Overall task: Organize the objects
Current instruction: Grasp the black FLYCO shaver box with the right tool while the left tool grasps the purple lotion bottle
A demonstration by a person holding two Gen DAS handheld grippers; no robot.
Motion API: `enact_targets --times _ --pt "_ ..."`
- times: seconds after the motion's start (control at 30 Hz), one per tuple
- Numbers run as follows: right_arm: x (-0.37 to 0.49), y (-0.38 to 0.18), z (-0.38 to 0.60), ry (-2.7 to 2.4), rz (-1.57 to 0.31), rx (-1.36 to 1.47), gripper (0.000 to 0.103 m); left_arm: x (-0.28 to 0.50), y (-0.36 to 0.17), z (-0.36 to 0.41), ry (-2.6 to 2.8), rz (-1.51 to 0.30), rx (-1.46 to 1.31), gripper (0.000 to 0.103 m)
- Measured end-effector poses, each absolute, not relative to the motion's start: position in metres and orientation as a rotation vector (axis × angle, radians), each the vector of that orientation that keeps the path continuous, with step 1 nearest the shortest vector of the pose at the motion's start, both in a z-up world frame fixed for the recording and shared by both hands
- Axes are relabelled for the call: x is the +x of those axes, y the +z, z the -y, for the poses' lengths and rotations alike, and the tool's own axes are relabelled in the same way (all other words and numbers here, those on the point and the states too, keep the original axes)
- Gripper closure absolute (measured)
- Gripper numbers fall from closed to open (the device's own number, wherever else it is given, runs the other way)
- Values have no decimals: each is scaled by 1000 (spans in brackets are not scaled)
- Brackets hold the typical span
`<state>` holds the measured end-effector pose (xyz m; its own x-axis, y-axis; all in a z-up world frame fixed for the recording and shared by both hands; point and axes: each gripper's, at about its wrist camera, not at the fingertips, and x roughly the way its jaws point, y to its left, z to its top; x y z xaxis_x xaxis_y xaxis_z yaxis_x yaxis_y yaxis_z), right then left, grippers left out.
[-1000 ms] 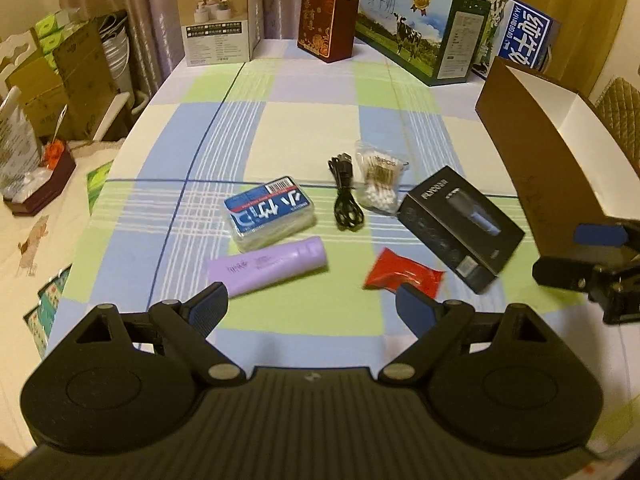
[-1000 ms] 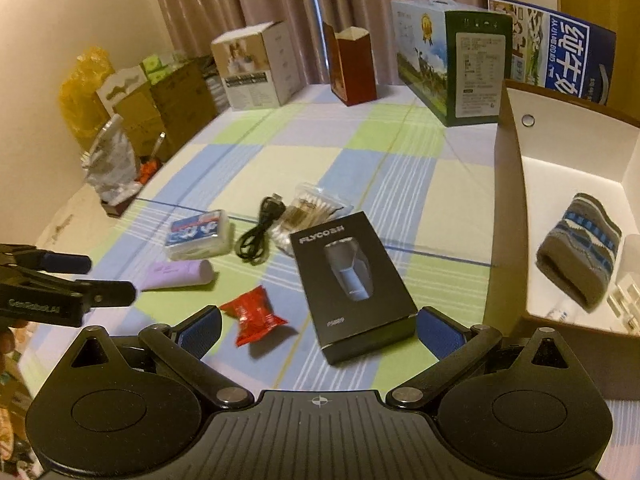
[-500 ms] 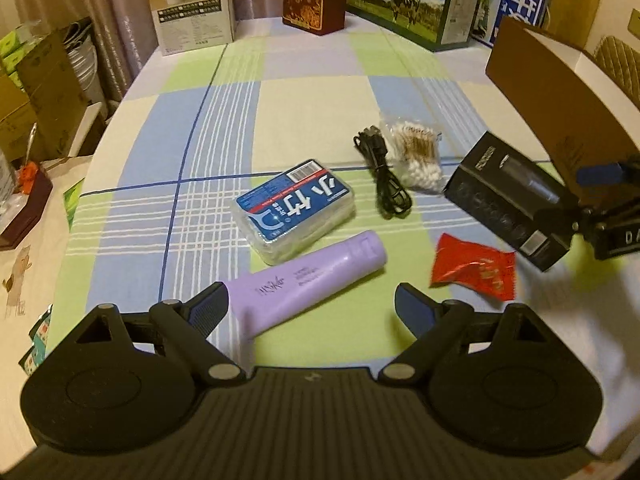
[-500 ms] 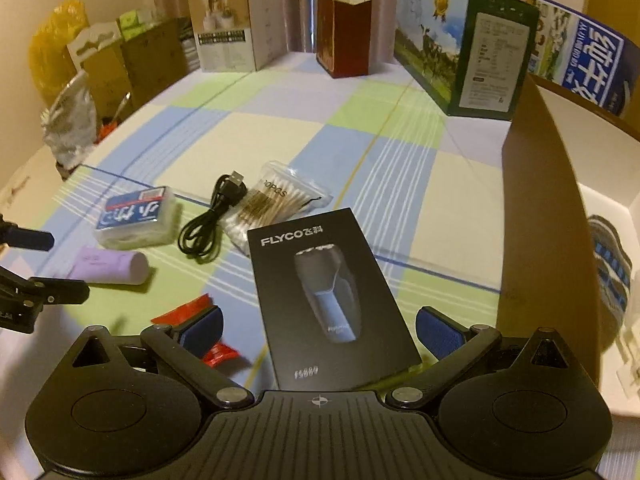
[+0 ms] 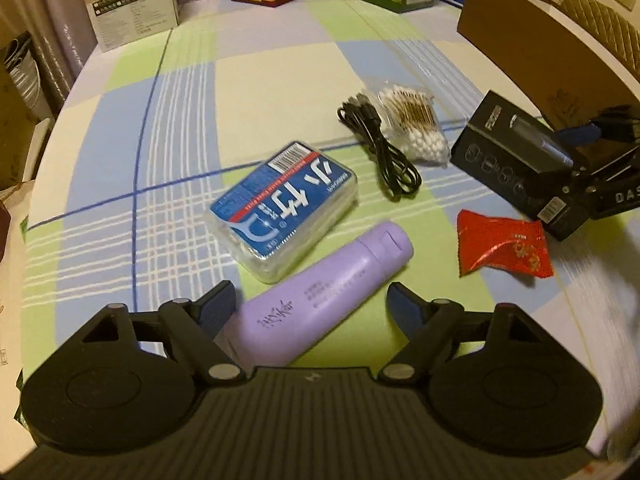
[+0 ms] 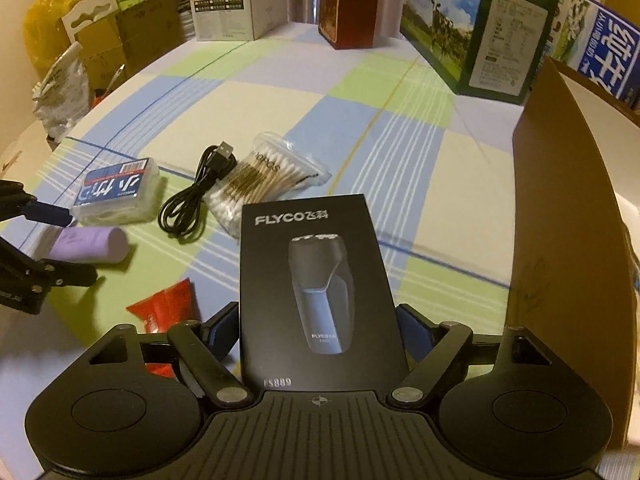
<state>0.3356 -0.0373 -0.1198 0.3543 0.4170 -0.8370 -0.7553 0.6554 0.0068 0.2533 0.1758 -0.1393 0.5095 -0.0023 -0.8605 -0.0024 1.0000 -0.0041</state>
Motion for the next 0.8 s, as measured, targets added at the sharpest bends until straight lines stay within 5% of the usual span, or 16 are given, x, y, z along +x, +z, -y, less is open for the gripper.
enact_targets --times 0.3,0.8 --pt "303 -114 67 681 -982 -364 25 241 -136 -156 -14 -1038 -29 69" --pt "292 -114 91 651 -983 -308 24 258 -137 -135 143 -1064 -109 69"
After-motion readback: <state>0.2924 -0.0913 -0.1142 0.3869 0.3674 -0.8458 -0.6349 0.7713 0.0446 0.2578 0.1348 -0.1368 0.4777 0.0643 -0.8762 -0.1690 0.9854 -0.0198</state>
